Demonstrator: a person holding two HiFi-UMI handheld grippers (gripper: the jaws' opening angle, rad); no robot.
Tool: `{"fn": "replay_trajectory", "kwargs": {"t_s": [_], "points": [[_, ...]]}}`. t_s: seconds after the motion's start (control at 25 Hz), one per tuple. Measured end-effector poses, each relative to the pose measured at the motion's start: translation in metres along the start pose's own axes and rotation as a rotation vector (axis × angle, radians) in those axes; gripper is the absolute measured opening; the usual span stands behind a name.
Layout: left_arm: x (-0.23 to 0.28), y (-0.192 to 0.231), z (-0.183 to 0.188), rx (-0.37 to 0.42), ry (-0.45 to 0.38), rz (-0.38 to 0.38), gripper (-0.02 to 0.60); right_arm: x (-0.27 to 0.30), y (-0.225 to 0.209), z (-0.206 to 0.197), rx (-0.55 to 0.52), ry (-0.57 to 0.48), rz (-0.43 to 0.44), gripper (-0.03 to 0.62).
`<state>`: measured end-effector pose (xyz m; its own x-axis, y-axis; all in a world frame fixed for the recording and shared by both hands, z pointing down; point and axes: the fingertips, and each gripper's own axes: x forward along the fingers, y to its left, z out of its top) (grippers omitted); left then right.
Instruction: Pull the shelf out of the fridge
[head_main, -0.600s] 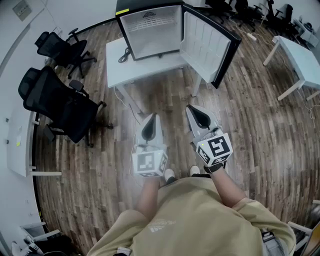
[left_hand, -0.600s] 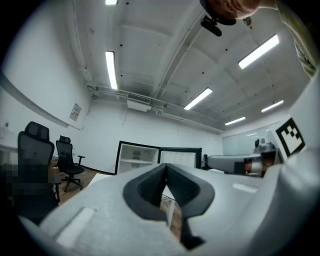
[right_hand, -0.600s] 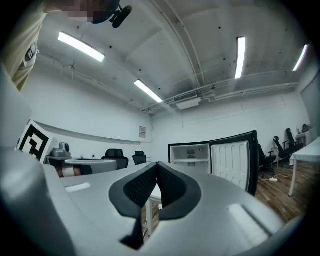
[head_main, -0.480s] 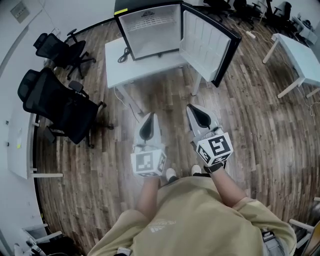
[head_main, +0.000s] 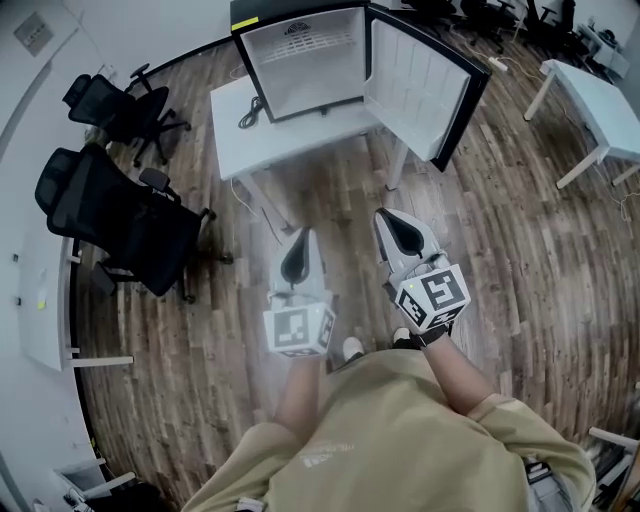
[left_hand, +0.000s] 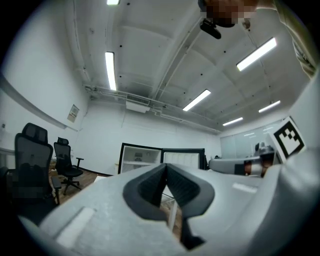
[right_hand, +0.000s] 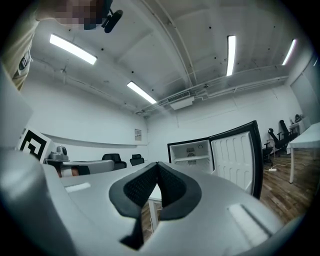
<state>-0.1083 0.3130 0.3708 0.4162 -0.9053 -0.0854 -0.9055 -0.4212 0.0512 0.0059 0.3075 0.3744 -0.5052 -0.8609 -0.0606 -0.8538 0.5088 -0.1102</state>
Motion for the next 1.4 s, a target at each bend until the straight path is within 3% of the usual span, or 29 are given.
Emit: {"fn": "replay_trajectory", "kwargs": {"t_s": [0.48, 0.72, 1.12, 1.4], "points": [[0.013, 0.008, -0.011, -0.038, 0.014, -0.074, 0.0, 0.016, 0.018, -0.023, 0.003, 0.036, 0.004, 0.006], [0.056, 0.015, -0.022, -0.052, 0.016, -0.045, 0.0, 0.048, -0.017, -0.022, 0.018, 0.035, 0.021, 0.006], [0.165, 0.014, -0.004, -0.026, -0.032, 0.01, 0.0, 0.125, -0.099, 0.014, -0.009, -0.022, 0.123, 0.006], [0.22, 0.0, -0.018, -0.031, -0.004, 0.039, 0.0, 0.146, -0.153, 0.013, 0.022, -0.009, 0.155, 0.006]]}}
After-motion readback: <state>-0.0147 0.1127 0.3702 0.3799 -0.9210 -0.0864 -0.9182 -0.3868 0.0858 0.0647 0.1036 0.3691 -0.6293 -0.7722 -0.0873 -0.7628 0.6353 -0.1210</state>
